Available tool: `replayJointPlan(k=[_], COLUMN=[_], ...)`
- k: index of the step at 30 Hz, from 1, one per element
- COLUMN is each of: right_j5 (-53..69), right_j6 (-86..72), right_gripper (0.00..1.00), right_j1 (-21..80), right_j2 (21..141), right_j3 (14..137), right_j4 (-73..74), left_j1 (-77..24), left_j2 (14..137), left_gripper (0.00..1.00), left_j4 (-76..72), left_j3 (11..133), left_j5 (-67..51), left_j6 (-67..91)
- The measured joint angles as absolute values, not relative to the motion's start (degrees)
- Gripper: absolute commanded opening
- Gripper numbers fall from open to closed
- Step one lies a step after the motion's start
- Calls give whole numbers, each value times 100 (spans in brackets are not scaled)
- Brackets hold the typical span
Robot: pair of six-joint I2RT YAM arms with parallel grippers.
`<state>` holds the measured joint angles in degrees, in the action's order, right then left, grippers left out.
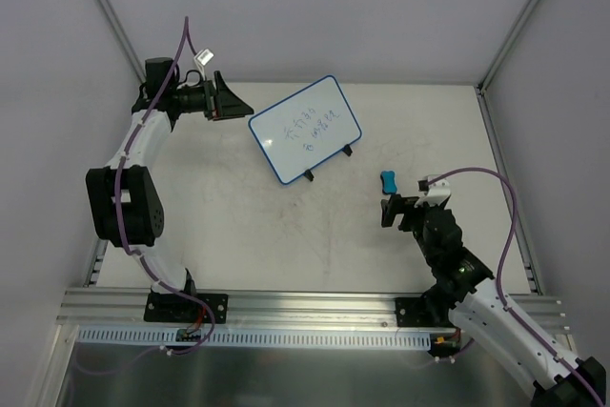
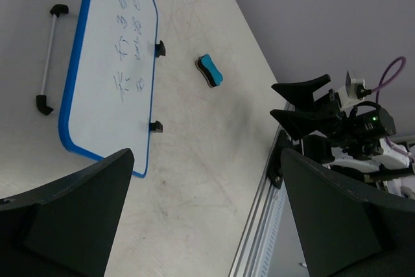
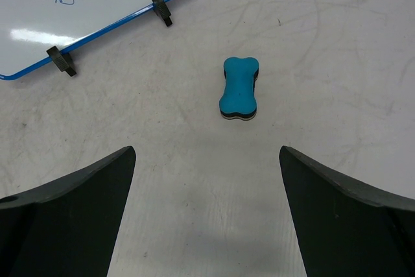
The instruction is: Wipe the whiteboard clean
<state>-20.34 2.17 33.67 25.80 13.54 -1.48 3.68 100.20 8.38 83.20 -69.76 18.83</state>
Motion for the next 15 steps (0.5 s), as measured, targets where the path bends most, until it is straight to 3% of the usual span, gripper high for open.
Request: replayJointPlan(k=[15], right_j5=[-2126], right_j6=[220], right_gripper=[99], right_j1=[3367], right_j2=[2770], right_j3=[1406], right_j4=[-137], left_j1=[567], left_j2=[10868], left_gripper=[99], left_j4=[821], left_j3=[8943], left_j5=[-6108], left_j6=[1551])
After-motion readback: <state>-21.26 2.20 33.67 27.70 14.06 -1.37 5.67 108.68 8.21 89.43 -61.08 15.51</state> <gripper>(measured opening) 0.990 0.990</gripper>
